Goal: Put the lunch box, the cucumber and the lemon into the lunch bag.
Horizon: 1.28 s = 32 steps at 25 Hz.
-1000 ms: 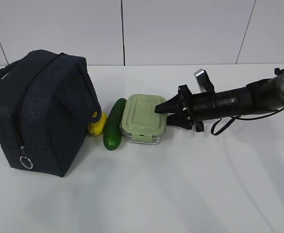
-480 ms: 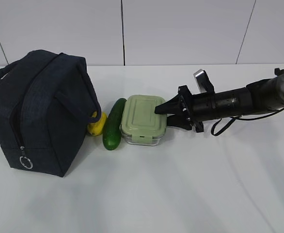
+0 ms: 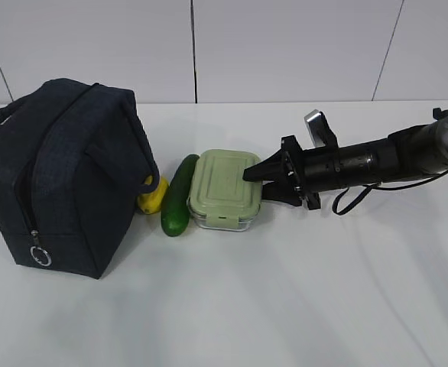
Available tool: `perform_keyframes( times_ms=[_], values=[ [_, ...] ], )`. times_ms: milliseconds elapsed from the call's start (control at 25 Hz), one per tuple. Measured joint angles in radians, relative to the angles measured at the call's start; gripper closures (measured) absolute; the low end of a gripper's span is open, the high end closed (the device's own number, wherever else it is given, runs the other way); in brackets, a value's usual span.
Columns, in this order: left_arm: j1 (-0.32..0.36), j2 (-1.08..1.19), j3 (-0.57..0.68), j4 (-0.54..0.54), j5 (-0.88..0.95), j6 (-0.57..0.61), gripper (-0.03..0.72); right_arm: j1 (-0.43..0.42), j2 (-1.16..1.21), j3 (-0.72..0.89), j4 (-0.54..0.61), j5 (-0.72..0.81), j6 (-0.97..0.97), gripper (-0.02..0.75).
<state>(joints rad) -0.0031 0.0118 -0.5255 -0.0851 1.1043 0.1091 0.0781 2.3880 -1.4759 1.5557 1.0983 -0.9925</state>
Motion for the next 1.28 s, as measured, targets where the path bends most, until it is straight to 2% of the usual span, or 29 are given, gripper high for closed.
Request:
perform_keyframes(
  times_ms=[880,1080,1280],
  values=[
    [0.0,0.0,-0.002,0.004,0.0,0.0,0.39,-0.004,0.002,0.0,0.055,0.013,-0.001,0.386],
    [0.0,0.047,-0.058,0.004,0.0,0.0,0.39,-0.004,0.002,0.0,0.073,0.013,-0.001,0.387],
    [0.0,0.204,-0.135,0.004,-0.048,0.0,0.39,-0.004,0.002,0.0,0.074,0.013,0.005,0.386]
  ],
)
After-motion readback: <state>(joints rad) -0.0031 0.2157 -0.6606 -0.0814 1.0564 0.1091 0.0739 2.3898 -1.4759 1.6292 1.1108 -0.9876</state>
